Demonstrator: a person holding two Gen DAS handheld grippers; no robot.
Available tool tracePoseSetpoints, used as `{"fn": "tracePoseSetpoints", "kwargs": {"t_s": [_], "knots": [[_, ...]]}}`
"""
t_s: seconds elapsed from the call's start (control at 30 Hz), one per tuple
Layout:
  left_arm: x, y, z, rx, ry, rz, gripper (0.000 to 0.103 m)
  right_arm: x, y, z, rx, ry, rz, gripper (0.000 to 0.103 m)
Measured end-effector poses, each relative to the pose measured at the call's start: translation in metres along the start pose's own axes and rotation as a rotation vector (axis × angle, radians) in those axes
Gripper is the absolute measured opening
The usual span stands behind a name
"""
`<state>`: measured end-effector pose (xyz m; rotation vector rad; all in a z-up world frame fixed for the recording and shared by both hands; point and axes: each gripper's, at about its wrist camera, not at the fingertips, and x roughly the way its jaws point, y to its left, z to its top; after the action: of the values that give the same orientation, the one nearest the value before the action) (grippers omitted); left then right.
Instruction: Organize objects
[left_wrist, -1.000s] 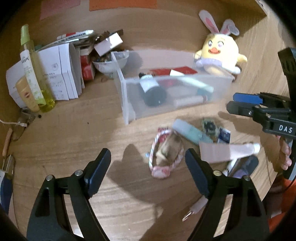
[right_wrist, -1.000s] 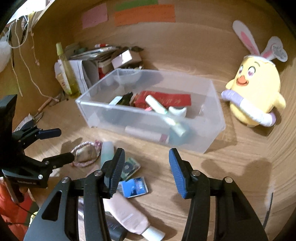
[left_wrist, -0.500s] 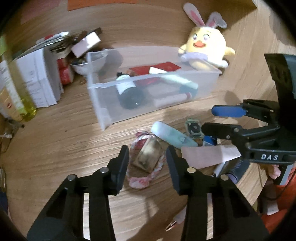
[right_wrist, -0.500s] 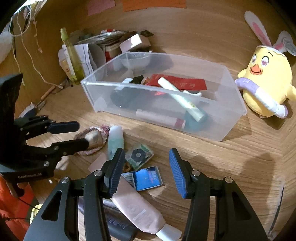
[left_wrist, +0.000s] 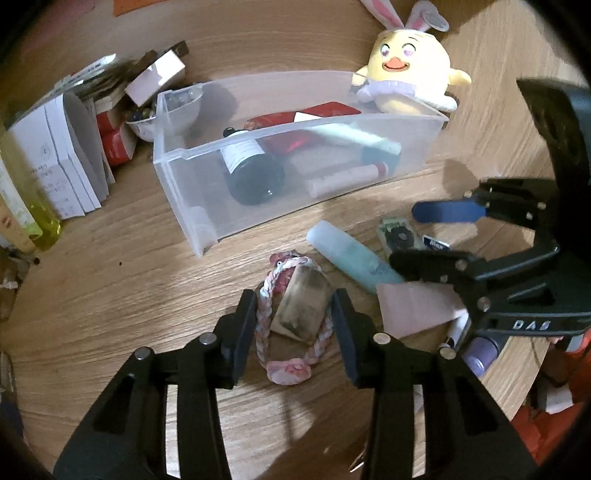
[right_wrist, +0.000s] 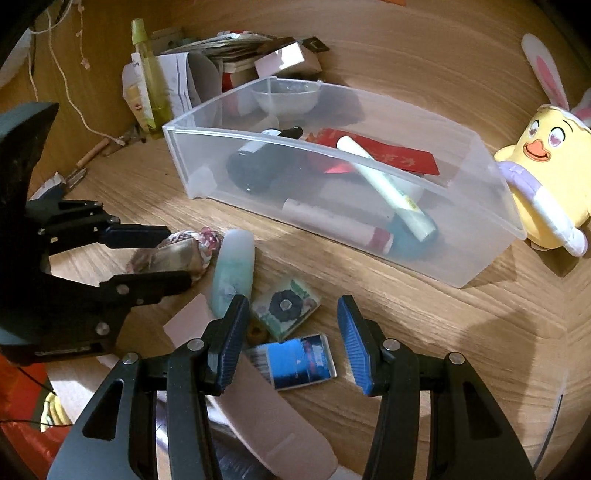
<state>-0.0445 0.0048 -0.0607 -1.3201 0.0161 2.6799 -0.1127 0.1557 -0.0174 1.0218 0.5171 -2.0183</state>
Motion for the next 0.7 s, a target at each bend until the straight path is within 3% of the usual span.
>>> {"fn": "tracePoseSetpoints", "kwargs": {"t_s": [0.1, 0.17, 0.27, 0.6, 0.7], "knots": [[-0.001, 0.005, 0.001, -0.024, -0.009, 0.001, 0.034, 0.003, 0.002, -0.001, -0.002, 0.008, 0.007, 0.04], [-0.003, 0.009, 0.002, -0.042, -0.018, -0.003, 0.028, 0.003, 0.002, -0.001, -0.002, 0.005, 0.014, 0.031], [-0.006, 0.013, 0.003, -0.068, -0.025, -0.013, 0.028, 0.0, 0.003, -0.001, 0.0, -0.008, 0.016, 0.024], [-0.026, 0.014, 0.007, -0.065, -0.076, -0.002, 0.028, -0.006, 0.001, 0.0, 0.012, -0.035, 0.012, 0.022], [-0.025, 0.018, 0.007, -0.061, -0.051, -0.006, 0.028, -0.008, 0.0, -0.001, 0.015, -0.04, 0.01, 0.023]]}}
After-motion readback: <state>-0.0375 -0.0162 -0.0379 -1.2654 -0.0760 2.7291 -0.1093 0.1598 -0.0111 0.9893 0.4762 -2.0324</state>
